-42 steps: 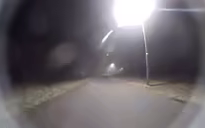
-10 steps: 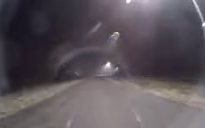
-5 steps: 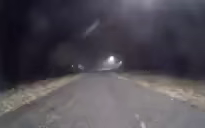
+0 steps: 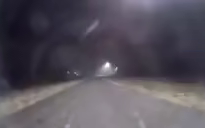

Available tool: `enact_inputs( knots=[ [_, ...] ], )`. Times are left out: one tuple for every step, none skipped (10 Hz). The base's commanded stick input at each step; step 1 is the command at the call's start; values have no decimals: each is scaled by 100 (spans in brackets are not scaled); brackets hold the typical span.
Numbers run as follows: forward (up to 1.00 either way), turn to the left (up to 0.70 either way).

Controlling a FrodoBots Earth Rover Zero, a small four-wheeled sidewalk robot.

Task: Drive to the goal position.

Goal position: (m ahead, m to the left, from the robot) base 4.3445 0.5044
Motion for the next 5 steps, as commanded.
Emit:
enact_inputs(
  knots=[
    [99,6],
    [99,5],
    [99,4],
    [99,5],
    [99,6]
  ],
)
